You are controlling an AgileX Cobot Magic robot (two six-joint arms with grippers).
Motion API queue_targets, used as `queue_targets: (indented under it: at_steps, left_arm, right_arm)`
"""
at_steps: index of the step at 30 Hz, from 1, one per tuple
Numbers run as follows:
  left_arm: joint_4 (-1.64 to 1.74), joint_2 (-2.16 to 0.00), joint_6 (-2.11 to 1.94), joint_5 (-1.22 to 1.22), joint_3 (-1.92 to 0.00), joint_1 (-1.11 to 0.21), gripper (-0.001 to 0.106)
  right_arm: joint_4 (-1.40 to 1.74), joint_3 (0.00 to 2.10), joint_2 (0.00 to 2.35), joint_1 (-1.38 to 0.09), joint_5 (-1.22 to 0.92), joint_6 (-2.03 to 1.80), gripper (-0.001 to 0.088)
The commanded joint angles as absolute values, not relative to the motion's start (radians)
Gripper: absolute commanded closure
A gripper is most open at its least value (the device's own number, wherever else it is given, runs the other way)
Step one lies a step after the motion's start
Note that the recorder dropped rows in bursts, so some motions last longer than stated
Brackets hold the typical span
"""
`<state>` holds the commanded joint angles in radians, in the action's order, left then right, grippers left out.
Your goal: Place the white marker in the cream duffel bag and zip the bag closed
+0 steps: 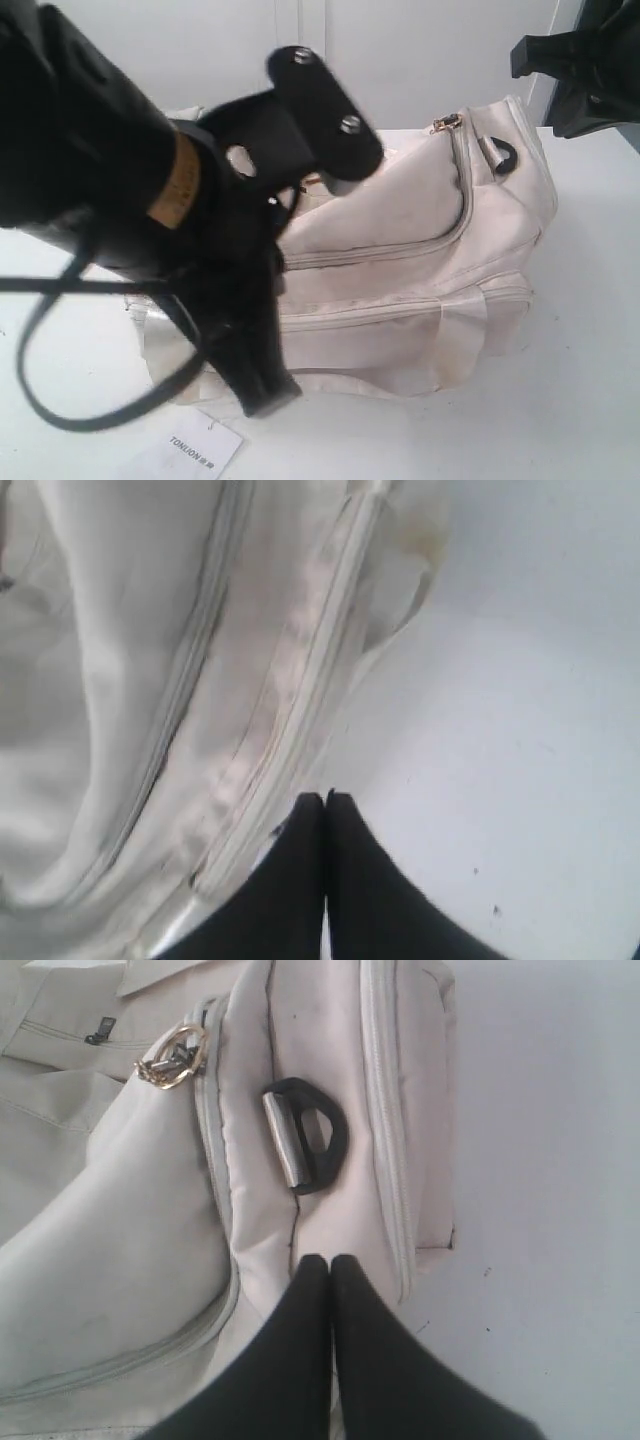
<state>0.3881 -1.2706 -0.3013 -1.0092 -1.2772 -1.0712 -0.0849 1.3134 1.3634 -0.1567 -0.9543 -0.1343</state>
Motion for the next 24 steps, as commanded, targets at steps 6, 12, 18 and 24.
queue_targets:
  at_steps: [6, 12, 18, 24]
  left_arm:
    - [0.411, -1.12, -0.336, -0.94, -1.226, -0.718, 0.105]
    - [0.211, -1.04, -0.213, -0.878, -1.104, -0.413, 0.105]
    - [0.084, -0.952, -0.23, -0.807, -0.945, -0.273, 0.105]
    - [0.098, -0.895, -0.229, -0.822, -0.906, -0.261, 0.105]
  right_arm:
    - [-0.085, 1.313, 1.363, -0.157, -0.954, -0.134, 0.0868]
    - [-0.085, 1.313, 1.363, -0.157, -0.952, -0.134, 0.0868]
    - [-0.085, 1.313, 1.363, -0.157, -0.952, -0.134, 0.0868]
    - [-0.085, 1.313, 1.363, -0.157, -0.952, -0.134, 0.0868]
